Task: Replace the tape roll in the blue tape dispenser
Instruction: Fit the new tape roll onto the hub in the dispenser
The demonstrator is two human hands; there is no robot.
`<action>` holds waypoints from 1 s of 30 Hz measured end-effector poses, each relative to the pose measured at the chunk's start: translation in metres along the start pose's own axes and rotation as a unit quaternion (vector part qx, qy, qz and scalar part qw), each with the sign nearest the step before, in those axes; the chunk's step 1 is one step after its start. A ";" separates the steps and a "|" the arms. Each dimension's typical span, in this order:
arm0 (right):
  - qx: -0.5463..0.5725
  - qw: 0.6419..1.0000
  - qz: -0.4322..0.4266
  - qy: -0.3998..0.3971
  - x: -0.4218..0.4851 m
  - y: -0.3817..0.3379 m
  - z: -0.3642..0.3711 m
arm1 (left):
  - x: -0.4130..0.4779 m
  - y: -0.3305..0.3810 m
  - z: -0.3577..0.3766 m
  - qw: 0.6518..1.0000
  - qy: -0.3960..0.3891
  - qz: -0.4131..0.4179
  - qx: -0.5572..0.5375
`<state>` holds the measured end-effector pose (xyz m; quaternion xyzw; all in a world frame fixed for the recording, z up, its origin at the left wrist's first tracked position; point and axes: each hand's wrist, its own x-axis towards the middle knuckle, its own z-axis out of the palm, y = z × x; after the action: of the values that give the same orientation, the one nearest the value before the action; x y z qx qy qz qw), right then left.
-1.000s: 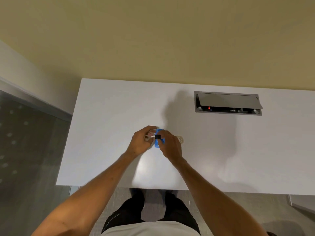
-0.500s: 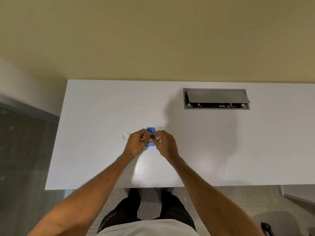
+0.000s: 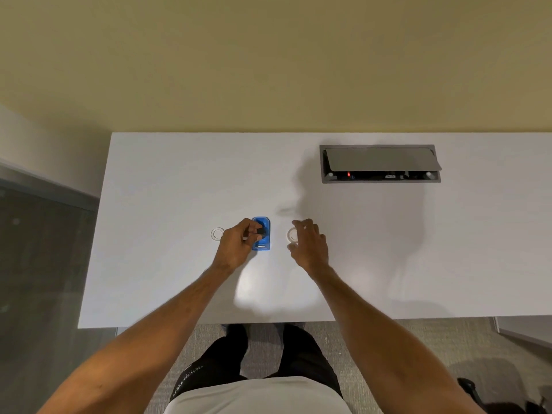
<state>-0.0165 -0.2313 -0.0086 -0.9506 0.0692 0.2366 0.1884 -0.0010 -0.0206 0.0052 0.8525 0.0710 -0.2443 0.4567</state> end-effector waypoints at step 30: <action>0.337 0.941 0.002 0.012 -0.036 -0.013 -0.022 | -0.025 0.018 0.003 0.999 0.008 0.047 0.005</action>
<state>-0.0354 -0.2265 0.0310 -0.8339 0.1489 0.1882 0.4969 -0.0179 -0.0312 0.0296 0.8588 0.0333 -0.2162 0.4632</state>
